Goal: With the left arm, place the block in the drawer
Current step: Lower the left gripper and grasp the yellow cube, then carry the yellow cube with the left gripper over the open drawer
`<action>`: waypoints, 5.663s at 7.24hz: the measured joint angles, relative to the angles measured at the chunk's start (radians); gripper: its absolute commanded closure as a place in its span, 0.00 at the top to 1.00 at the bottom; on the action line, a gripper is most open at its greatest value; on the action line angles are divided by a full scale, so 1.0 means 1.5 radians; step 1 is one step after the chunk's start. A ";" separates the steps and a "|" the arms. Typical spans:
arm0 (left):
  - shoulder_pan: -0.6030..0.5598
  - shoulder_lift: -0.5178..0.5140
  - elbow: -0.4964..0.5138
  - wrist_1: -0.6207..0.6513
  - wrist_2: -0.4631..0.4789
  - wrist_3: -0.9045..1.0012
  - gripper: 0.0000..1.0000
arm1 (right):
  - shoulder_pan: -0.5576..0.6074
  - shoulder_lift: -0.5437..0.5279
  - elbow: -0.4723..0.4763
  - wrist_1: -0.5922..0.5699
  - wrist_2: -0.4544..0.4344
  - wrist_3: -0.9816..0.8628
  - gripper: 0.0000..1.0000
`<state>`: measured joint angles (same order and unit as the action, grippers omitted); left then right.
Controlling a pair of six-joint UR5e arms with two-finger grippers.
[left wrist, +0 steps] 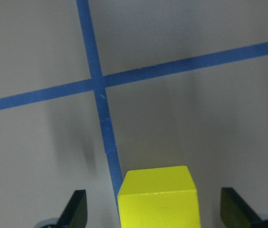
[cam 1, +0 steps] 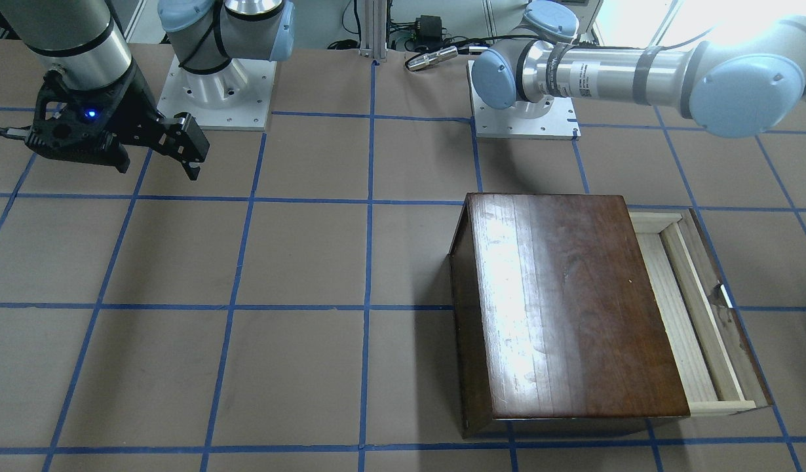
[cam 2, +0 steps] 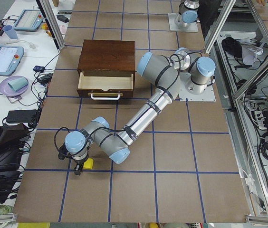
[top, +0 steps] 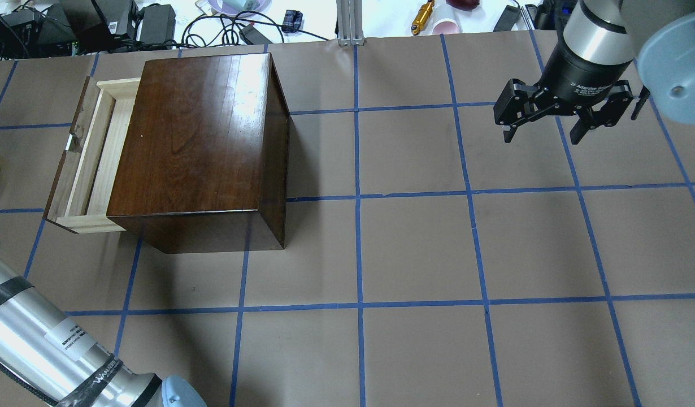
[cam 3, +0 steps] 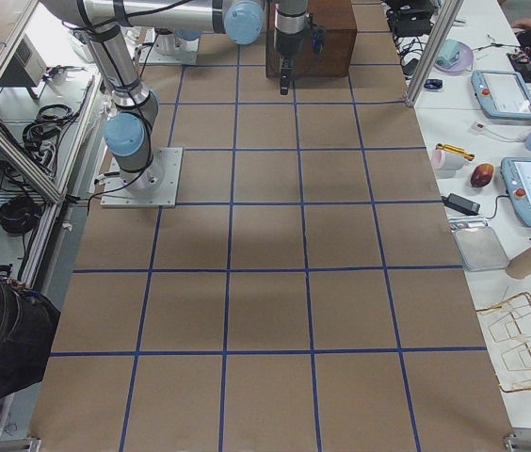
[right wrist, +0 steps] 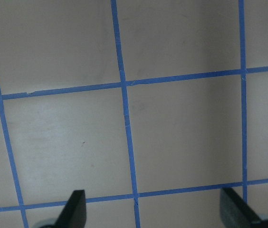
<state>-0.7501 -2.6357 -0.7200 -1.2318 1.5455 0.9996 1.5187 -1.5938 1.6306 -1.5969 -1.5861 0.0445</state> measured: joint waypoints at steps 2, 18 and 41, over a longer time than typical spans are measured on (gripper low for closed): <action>0.000 -0.001 -0.002 -0.001 0.000 -0.002 0.62 | 0.000 0.000 0.000 0.000 0.000 0.000 1.00; -0.002 0.204 -0.119 -0.130 0.009 0.000 0.38 | 0.000 0.000 0.000 0.000 0.000 0.000 1.00; -0.268 0.482 -0.531 -0.079 -0.019 -0.416 0.35 | 0.000 0.000 0.000 0.000 0.000 0.000 1.00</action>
<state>-1.1517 -1.9127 -1.5172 -1.3502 1.5171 0.3754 1.5187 -1.5938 1.6306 -1.5969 -1.5861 0.0445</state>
